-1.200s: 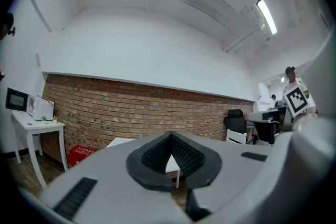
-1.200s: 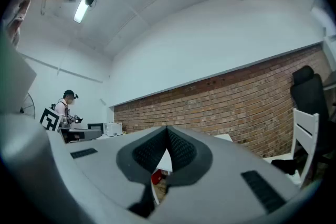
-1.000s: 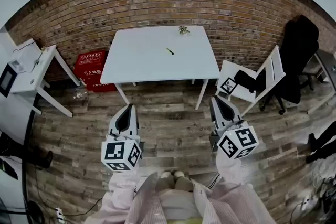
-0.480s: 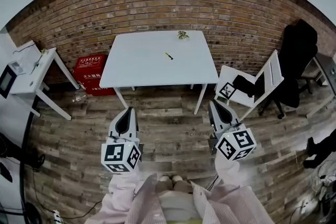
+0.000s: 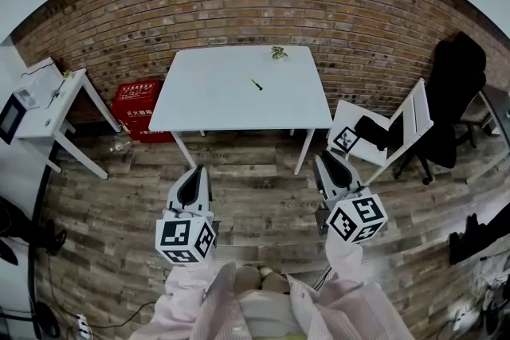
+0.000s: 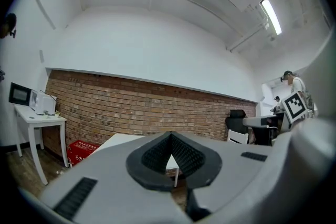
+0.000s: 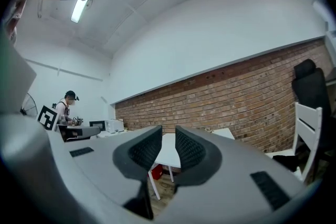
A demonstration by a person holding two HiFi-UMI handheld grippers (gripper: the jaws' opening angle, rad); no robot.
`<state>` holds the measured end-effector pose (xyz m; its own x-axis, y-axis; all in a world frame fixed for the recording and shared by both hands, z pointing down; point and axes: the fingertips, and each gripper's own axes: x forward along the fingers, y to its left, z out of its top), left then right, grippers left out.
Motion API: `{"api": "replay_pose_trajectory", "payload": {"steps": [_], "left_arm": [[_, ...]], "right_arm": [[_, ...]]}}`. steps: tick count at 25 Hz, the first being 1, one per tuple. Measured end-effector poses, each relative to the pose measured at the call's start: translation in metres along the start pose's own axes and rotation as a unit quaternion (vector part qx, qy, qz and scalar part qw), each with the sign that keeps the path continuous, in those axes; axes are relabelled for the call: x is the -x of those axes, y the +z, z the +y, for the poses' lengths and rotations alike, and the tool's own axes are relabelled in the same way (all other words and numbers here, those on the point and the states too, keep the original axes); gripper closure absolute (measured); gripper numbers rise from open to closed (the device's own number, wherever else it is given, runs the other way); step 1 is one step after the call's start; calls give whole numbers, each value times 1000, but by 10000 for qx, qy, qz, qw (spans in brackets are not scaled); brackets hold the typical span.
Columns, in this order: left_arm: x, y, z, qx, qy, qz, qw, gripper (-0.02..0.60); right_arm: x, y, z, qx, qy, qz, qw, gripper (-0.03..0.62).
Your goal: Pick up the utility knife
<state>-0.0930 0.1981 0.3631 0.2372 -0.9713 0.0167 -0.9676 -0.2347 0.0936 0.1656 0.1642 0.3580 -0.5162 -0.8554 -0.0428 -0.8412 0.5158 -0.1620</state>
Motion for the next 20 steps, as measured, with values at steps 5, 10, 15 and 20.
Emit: {"api": "replay_pose_trajectory", "payload": {"steps": [5, 10, 15, 20], "left_arm": [[1, -3, 5, 40, 93, 30, 9999, 591], [-1, -8, 11, 88, 169, 72, 9998, 591], [-12, -11, 12, 100, 154, 113, 9998, 591], [-32, -16, 21, 114, 132, 156, 9997, 591]], "right_arm": [[-7, -4, -1, -11, 14, 56, 10000, 506], [-17, -8, -3, -21, 17, 123, 9999, 457], [-26, -15, -8, -50, 22, 175, 9998, 450], [-44, -22, -18, -77, 12, 226, 9997, 441]]}}
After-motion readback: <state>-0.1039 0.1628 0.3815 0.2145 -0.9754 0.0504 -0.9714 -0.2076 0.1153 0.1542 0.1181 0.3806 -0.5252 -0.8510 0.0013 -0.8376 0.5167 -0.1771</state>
